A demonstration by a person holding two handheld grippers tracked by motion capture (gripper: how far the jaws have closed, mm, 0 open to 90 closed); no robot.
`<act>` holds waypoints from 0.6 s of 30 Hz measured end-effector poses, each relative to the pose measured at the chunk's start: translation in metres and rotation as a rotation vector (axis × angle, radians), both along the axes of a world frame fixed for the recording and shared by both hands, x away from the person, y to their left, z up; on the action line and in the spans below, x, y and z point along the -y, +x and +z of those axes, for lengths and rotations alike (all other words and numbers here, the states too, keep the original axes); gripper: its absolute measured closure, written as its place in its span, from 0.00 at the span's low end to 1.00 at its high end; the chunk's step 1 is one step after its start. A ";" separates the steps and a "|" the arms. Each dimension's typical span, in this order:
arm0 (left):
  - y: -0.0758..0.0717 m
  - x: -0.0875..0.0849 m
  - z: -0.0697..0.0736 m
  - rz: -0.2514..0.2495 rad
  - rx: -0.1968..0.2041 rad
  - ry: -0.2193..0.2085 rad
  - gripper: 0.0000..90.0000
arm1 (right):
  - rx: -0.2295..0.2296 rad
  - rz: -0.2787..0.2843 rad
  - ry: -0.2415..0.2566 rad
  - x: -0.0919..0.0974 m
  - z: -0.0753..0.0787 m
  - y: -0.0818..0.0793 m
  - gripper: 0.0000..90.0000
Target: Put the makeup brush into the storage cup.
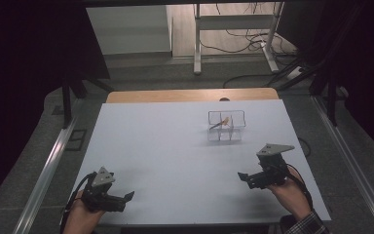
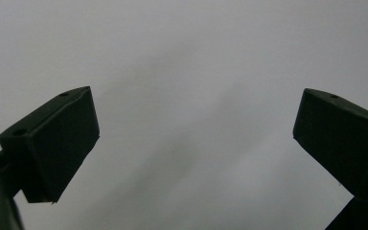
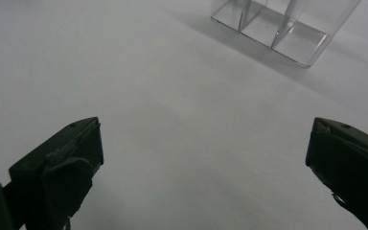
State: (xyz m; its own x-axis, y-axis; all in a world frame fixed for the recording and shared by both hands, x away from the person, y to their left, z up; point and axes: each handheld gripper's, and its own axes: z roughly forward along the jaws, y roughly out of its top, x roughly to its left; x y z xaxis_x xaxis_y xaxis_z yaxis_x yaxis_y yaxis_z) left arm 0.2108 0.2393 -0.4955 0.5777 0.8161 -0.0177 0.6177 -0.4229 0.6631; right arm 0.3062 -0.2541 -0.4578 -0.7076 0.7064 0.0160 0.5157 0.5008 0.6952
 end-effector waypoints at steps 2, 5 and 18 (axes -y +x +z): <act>0.000 0.000 0.000 -0.001 -0.001 0.001 0.03 | 0.000 -0.006 -0.001 0.002 0.000 -0.002 0.00; 0.000 0.000 0.000 -0.001 0.000 0.000 0.03 | 0.000 -0.012 -0.004 0.005 -0.001 -0.004 0.00; 0.000 0.001 0.000 -0.003 -0.002 0.004 0.03 | -0.012 -0.028 -0.012 0.017 -0.004 -0.015 0.00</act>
